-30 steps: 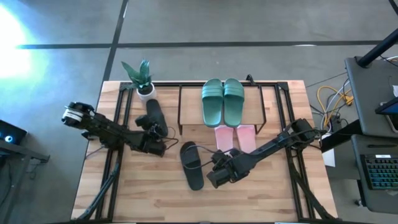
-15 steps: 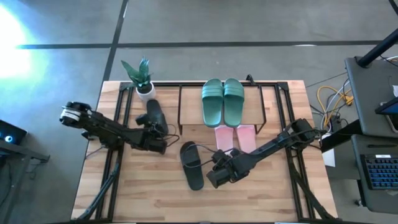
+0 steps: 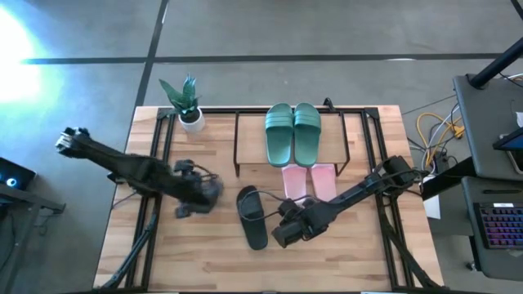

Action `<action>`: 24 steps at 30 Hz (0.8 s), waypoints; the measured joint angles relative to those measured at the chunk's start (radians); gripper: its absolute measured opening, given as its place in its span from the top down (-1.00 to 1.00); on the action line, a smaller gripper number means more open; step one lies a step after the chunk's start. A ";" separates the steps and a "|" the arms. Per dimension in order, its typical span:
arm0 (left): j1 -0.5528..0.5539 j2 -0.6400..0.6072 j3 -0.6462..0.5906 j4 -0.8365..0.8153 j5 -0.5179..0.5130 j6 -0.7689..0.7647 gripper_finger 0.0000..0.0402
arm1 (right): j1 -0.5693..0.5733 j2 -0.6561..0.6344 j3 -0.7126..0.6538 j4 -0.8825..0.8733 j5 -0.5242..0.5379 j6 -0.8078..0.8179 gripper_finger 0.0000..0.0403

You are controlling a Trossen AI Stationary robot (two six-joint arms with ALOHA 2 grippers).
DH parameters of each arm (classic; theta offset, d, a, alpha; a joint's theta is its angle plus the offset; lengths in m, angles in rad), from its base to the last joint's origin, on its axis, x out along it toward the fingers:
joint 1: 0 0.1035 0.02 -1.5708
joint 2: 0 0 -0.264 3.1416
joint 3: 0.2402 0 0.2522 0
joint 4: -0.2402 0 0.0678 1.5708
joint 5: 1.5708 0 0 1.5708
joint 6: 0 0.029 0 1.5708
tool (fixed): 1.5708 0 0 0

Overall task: Pick and place slides into the shelf
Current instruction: Move the left black slipper to the right of the left black slipper

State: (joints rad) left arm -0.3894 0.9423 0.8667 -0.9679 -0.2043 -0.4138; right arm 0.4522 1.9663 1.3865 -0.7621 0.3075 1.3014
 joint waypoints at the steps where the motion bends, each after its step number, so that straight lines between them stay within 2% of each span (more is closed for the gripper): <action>1: -0.017 -0.037 0.032 0.002 0.048 -0.004 1.00 | 0.000 0.000 0.000 0.009 -0.009 -0.001 0.40; 4: -0.053 -0.115 0.124 0.073 0.142 -0.025 1.00 | 0.001 -0.007 -0.001 0.066 -0.053 -0.046 0.47; 7: -0.069 -0.162 0.182 0.185 0.152 -0.025 1.00 | 0.005 -0.036 -0.001 0.168 -0.090 -0.127 0.56; 11: -0.072 -0.184 0.195 0.384 0.138 0.038 1.00 | 0.016 -0.109 0.000 0.222 -0.067 -0.172 0.71; 15: -0.072 -0.129 0.180 0.461 0.121 0.132 1.00 | 0.065 -0.231 -0.001 0.160 0.124 -0.102 0.82; 19: -0.071 0.001 0.165 0.515 0.120 0.234 1.00 | 0.135 -0.366 -0.003 0.081 0.308 -0.019 0.86; 24: -0.071 0.222 0.166 0.648 0.123 0.455 1.00 | 0.204 -0.483 -0.004 -0.078 0.412 0.122 0.86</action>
State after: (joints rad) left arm -0.4602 1.1642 1.0326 -0.3204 -0.0812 0.0413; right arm 0.6562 1.4833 1.3827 -0.8400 0.7194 1.4236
